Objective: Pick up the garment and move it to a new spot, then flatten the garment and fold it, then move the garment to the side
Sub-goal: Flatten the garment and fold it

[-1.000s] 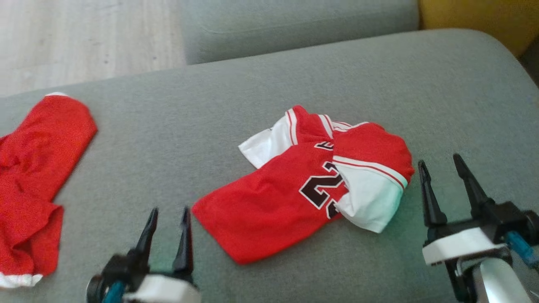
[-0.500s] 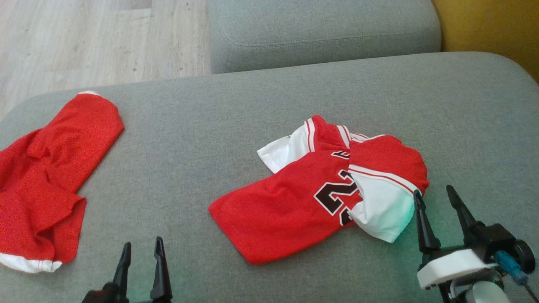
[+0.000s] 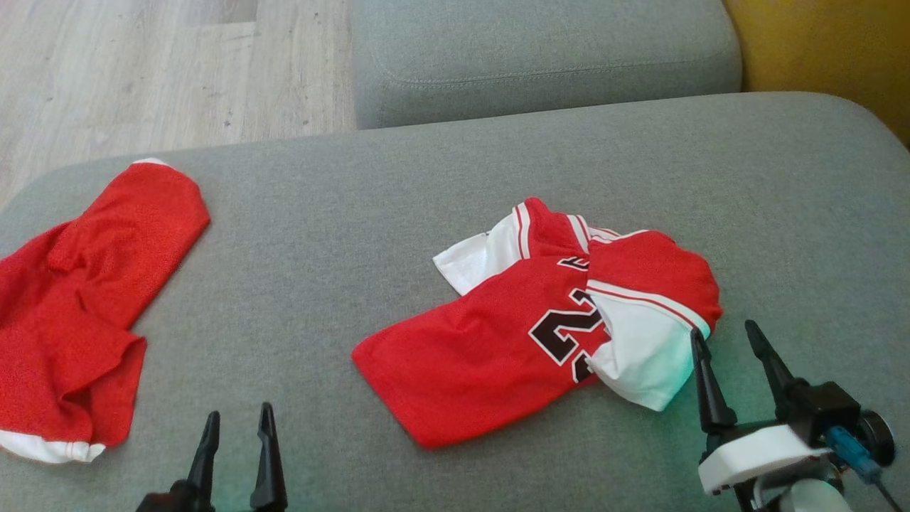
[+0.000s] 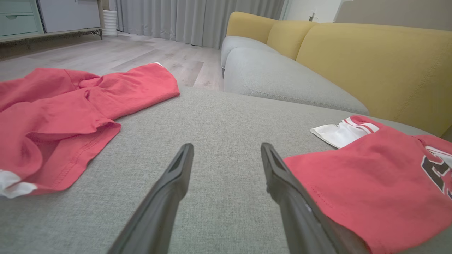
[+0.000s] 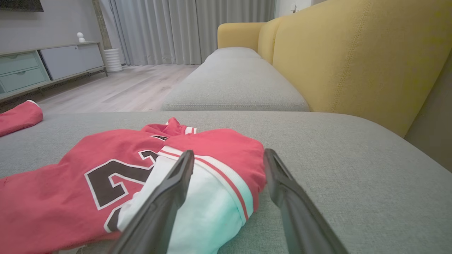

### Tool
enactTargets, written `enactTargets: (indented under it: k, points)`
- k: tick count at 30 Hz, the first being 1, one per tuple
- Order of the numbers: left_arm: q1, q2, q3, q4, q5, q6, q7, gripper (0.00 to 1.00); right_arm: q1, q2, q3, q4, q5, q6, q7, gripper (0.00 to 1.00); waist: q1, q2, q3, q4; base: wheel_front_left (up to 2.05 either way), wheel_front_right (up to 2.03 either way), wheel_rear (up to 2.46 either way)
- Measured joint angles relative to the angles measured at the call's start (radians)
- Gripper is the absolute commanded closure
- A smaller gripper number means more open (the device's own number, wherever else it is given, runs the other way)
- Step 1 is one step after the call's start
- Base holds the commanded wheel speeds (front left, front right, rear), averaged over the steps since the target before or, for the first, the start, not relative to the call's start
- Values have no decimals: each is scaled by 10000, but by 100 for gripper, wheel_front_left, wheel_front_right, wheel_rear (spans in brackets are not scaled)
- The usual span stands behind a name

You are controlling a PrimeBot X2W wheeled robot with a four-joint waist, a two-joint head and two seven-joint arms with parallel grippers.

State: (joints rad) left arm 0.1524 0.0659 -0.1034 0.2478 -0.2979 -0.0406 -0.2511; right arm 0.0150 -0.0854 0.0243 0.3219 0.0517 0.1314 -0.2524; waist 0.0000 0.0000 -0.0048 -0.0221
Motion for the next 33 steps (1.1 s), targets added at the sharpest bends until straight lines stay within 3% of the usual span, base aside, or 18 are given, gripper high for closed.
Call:
enactTargets:
  k: [19,26,33]
  points:
    - [-35,-117,219,130,286,-318,0,0,-14,8,284,127,115,0,0,0,0,0,76,-219,0,0,0]
    - [-979,-148,-1116,945,708,-650,50,0,-41,-2,435,35,186,0,0,0,0,0,309,-352,0,0,0]
    - [-3025,-148,-1797,2495,516,-752,1254,0,-417,-13,734,-98,267,0,0,0,2,0,773,-617,0,0,0]
